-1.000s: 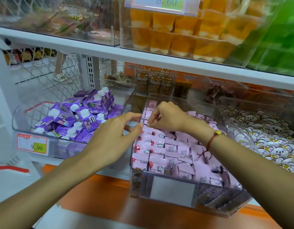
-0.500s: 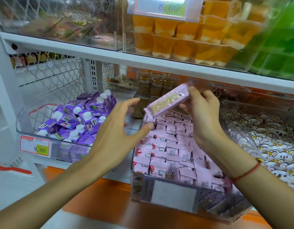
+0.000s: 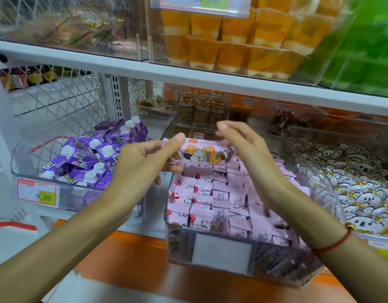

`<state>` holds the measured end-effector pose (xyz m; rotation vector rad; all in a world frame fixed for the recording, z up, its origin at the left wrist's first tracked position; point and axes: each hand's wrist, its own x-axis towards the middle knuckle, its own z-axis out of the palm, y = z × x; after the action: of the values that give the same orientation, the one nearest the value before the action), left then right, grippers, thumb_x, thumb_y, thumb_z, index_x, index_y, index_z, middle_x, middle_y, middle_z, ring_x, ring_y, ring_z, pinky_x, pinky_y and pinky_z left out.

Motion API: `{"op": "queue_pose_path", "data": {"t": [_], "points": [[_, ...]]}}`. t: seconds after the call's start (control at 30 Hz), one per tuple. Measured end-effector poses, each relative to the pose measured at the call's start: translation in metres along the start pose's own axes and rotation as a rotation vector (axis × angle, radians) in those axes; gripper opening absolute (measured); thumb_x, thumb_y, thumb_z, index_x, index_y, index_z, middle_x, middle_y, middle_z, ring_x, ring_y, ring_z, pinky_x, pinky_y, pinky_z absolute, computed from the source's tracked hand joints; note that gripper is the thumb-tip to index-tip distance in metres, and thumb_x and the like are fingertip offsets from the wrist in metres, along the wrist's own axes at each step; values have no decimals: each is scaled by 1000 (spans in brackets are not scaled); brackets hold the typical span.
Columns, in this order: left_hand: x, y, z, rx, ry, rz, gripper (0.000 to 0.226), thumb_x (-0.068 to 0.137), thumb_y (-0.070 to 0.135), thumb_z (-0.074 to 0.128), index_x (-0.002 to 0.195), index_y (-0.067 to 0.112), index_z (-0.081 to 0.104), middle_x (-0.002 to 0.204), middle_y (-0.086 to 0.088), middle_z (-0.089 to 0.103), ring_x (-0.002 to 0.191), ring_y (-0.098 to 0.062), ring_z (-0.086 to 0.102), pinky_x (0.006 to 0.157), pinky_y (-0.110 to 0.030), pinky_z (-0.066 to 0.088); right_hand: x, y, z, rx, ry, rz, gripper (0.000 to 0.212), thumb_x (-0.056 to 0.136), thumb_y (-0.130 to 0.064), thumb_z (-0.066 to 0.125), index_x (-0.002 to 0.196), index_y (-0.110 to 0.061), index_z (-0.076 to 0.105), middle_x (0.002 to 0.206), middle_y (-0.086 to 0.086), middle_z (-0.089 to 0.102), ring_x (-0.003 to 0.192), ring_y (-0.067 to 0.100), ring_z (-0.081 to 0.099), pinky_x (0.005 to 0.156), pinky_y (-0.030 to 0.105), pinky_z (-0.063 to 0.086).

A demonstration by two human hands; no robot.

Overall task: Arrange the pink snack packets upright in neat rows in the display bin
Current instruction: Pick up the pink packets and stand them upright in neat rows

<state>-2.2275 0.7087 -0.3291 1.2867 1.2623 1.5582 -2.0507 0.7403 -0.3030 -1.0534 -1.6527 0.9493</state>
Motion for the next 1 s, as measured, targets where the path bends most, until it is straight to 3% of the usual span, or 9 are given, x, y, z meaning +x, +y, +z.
{"op": "queue_pose_path", "data": {"t": [0.1,0.17,0.23,0.33,0.47,0.6,0.73,0.87,1.0], "points": [[-1,0,2,9,10,44,22,75,47,68,60,32,73,56,12,64,58,-8,69,39,-6,34,-6,-2,1,-443,-91,-318,41,84,-51,59,122,-36,56,124,-17,52,121,2,39,99,23,31],[-2,1,4,0,-2,99,19,76,44,68,65,30,74,60,8,69,53,-7,67,46,-6,40,-8,-1,7,-739,-99,-497,48,82,-53,59,127,-36,53,125,-16,50,119,4,33,96,26,23],[-5,3,8,-3,-48,161,20,76,43,65,71,27,75,67,6,73,57,-6,68,54,-8,46,-8,1,12,-786,-80,-549,42,85,-45,62,125,-34,54,116,-14,53,107,5,35,86,27,24],[-7,1,9,92,-48,229,31,73,53,59,93,32,68,83,19,72,72,1,68,61,-9,47,-2,8,10,-658,45,-506,33,84,-32,67,115,-25,57,102,-12,59,94,8,47,80,29,37],[-4,-8,-2,299,30,260,29,81,36,65,109,34,60,107,22,64,87,5,62,76,-33,52,16,13,-1,-184,165,-120,20,89,-26,63,100,-18,48,83,-7,62,68,-3,58,57,19,46],[-2,-19,-11,539,-167,135,37,84,40,59,120,36,53,117,23,59,97,3,60,91,-32,46,37,28,1,-7,132,115,33,92,-21,59,109,-15,33,107,12,67,93,20,67,76,28,54],[-3,-24,-14,576,-233,66,24,88,52,53,108,40,59,106,21,66,81,-1,63,83,-29,47,39,40,10,-201,13,66,34,89,-20,63,111,-17,38,95,12,69,83,28,68,76,46,54],[-3,-25,-15,574,-229,82,18,88,49,54,105,43,58,101,25,67,73,5,61,75,-28,47,40,44,10,-533,-58,-198,28,82,-32,71,102,-22,53,91,-2,61,76,14,57,65,30,46],[-4,-23,-14,543,-231,81,9,86,49,54,95,47,56,94,31,65,71,8,60,72,-27,45,44,47,23,-889,-244,-327,19,88,-31,62,95,-16,69,91,-4,55,81,11,49,69,28,39]]}}
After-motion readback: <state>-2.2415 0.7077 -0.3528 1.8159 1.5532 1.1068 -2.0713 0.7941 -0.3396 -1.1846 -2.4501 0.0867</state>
